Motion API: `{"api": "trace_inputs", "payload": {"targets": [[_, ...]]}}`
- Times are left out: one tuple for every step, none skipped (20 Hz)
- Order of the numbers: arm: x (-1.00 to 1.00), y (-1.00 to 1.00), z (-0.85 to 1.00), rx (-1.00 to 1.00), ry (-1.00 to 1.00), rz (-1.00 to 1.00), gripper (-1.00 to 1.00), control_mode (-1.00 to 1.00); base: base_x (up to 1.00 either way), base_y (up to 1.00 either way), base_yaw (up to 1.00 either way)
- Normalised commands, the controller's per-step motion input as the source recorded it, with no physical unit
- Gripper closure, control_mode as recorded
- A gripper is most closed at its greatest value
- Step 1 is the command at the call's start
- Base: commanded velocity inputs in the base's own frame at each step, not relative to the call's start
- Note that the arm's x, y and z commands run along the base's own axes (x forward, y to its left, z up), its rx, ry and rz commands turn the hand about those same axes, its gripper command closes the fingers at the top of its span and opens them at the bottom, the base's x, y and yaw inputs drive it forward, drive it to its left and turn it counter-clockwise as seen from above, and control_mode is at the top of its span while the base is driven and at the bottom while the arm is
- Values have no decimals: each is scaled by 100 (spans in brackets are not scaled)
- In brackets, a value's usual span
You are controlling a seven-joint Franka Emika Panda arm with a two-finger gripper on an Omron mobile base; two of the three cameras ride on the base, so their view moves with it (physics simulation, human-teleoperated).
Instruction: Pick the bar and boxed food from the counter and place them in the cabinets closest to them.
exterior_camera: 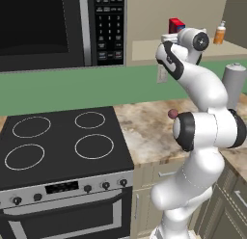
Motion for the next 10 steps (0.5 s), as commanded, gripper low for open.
{"api": "trace_inputs", "payload": {"targets": [[0, 0, 0, 0, 0, 0, 100, -100, 0, 0, 0], [0, 0, 0, 0, 0, 0, 100, -100, 0, 0, 0], [0, 0, -1, 0, 0, 0, 100, -100, 0, 0, 0], [0, 0, -4, 0, 0, 0, 100, -100, 0, 0, 0], [0, 0, -7, 0, 0, 0, 100, -100, 0, 0, 0], [0, 0, -9, 0, 0, 0, 100, -100, 0, 0, 0], [1, 0, -8, 0, 0, 0, 100, -100, 0, 0, 0], [2, 0, -9, 0, 0, 0, 100, -100, 0, 0, 0], [1, 0, -7, 0, 0, 0, 100, -100, 0, 0, 0], [1, 0, -9, 0, 0, 0, 100, -100, 0, 0, 0]]}}
